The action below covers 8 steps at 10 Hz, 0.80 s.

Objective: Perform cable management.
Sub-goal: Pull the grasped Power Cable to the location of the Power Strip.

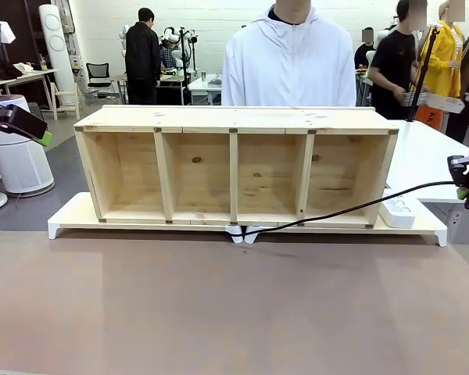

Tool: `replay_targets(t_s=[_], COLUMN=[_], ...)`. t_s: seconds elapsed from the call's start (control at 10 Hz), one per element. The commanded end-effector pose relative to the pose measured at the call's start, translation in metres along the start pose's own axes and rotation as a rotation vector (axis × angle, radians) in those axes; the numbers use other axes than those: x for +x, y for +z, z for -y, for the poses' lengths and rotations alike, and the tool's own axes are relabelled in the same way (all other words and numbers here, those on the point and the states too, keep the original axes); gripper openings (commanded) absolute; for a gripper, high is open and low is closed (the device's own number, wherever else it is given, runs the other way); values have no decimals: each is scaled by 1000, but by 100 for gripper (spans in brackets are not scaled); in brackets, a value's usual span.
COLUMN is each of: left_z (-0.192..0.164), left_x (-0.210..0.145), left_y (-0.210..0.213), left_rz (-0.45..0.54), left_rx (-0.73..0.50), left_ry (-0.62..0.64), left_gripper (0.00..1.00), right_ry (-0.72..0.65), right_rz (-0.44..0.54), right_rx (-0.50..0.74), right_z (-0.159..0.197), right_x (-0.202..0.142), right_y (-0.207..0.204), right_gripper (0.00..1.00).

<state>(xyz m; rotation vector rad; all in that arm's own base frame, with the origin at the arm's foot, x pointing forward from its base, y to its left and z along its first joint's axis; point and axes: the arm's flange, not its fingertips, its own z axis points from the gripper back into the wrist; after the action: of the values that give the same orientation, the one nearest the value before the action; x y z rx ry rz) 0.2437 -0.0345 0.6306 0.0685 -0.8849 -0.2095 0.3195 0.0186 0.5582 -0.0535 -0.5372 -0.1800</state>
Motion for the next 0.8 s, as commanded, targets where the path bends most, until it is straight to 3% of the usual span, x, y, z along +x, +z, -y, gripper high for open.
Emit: replay_targets(t_s=[0.0,0.3,0.5,0.7], left_z=[0,0,0,0], left_x=[1,1,1,1], left_y=[-1,-1,-1,-1], left_rz=[7,7,7,7], left_rx=[0,0,0,0], left_ry=[2,2,2,2], left_gripper=[100,100,100,100], right_ry=[-7,1,-1,84], right_rz=[-8,-5,-55,-74], right_rx=[5,-1,3,-45], right_z=[0,0,46,68], right_x=[-3,-1,26,53], right_y=[4,1,-15,-18], right_gripper=[16,16,16,16])
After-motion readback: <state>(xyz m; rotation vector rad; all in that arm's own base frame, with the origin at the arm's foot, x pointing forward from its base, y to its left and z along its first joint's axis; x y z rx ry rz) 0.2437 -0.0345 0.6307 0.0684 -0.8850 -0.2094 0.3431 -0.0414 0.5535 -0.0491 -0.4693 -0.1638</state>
